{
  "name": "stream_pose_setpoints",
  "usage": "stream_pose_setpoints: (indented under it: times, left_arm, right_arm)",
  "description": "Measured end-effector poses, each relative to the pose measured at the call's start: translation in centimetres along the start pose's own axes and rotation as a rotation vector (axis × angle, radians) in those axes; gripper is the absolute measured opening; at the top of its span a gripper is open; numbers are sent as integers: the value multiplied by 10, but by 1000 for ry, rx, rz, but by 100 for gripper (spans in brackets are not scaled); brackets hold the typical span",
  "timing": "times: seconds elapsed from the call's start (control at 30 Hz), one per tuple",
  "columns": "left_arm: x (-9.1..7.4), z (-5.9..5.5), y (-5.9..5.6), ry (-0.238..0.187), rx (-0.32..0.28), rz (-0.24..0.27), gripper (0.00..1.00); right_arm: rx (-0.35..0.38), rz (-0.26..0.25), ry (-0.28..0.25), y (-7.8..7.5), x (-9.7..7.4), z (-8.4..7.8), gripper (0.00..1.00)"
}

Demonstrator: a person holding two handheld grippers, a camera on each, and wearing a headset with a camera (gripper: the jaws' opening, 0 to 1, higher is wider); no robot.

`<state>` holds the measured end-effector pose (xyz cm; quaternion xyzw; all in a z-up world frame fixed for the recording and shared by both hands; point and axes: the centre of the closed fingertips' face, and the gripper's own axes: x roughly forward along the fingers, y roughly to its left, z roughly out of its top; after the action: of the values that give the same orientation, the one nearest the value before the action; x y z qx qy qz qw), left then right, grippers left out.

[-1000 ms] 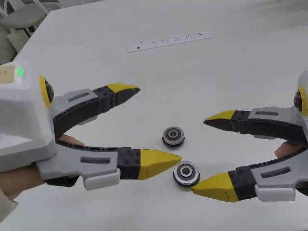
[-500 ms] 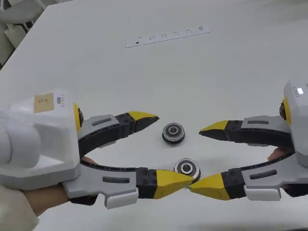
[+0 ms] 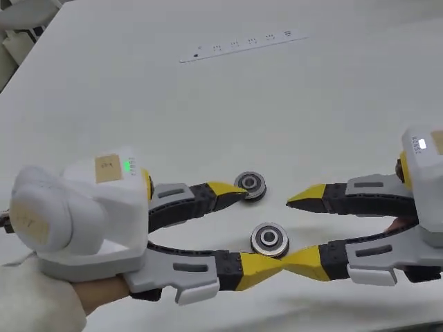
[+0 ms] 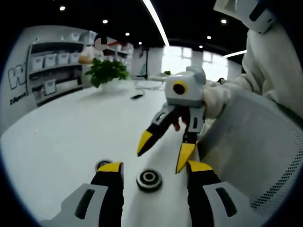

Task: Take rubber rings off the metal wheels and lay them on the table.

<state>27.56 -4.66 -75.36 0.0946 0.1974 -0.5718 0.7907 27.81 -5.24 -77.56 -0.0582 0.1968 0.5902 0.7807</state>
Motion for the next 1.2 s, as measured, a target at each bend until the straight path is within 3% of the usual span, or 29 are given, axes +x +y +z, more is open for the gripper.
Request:
stream_pose_setpoints:
  times: [0.4, 0.83, 1.2]
  left_arm:
    - [8, -15, 5, 42, -2, 15, 42]
    - [21, -28, 3, 76, -6, 0, 26]
    - [23, -34, 6, 93, 16, 12, 19]
  right_arm:
    - [-9, -11, 63, -1, 4, -19, 34]
    - [-13, -8, 72, -2, 6, -22, 25]
    - [-12, -2, 73, -2, 8, -23, 22]
